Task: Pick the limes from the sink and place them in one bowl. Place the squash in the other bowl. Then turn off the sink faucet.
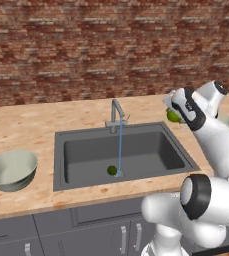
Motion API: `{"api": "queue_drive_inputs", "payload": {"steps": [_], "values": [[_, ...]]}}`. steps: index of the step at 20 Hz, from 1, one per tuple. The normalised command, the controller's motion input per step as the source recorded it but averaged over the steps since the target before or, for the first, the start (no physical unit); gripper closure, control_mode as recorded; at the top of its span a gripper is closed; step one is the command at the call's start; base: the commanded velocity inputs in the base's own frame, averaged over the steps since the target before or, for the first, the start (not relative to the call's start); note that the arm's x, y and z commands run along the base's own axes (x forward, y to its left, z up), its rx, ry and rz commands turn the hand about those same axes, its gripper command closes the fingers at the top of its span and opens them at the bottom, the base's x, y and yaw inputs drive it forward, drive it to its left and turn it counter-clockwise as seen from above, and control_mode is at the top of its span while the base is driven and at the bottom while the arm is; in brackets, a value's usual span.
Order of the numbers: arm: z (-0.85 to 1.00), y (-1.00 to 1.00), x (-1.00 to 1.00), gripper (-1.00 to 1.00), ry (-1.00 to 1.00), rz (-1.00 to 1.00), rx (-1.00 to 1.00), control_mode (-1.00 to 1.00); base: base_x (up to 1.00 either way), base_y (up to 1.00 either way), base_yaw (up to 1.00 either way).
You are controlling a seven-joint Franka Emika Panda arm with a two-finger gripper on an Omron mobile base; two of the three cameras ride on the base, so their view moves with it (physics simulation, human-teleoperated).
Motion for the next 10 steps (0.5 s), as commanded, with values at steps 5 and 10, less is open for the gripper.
{"api": "queue_drive_inputs", "payload": {"steps": [5, 10], "values": [[0.37, 0.06, -0.52, 1.0, 0.0, -0.08, -0.1, -1.0, 0.0, 0.0, 0.0], [0.21, 0.39, -0.34, 1.0, 0.03, 0.0, -0.18, -1.0, 0.0, 0.0, 0.0]]}}
